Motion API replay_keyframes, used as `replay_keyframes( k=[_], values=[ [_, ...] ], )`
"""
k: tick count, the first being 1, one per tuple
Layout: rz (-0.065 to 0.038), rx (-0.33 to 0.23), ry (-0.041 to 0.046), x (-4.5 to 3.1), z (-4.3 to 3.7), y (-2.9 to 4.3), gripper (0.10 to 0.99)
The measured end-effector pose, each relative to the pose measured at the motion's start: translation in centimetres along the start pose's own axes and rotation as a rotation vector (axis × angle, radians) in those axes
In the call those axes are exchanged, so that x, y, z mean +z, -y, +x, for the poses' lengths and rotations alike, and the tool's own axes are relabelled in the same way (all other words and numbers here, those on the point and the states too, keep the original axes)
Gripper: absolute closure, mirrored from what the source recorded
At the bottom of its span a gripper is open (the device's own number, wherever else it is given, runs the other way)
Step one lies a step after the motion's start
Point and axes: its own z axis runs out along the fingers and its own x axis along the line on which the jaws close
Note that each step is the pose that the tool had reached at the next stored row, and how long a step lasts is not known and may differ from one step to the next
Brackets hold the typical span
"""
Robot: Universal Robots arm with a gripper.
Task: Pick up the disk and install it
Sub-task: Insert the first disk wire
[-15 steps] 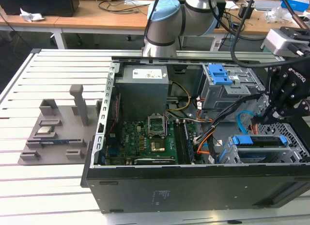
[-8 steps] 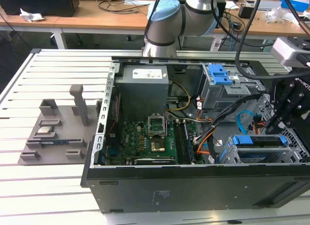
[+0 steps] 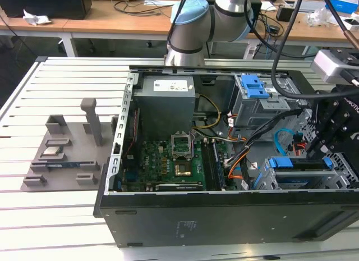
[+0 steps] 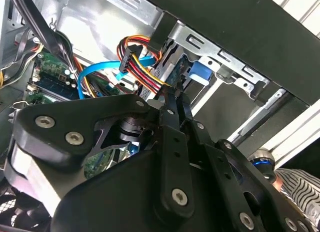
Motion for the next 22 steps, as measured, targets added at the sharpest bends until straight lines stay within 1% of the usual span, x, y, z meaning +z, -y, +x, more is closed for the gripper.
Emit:
replay_keyframes(
  k=[9,13,19,20,21,22],
  values=[
    [0.0,0.0,-0.0002,0.28,0.18,0.13,0.918],
    [0.0,0.0,-0.0003,0.38,0.21,0.3,0.918],
    [0.0,0.0,-0.0002,0.61,0.19,0.28,0.918],
    [0.0,0.0,0.0008,0.63,0.22,0.06,0.918],
    [0.0,-0.001,0.0069,0.11,0.28,0.07,0.918],
    [-0.001,-0.001,0.0079,0.17,0.28,0.07,0.918]
  ],
)
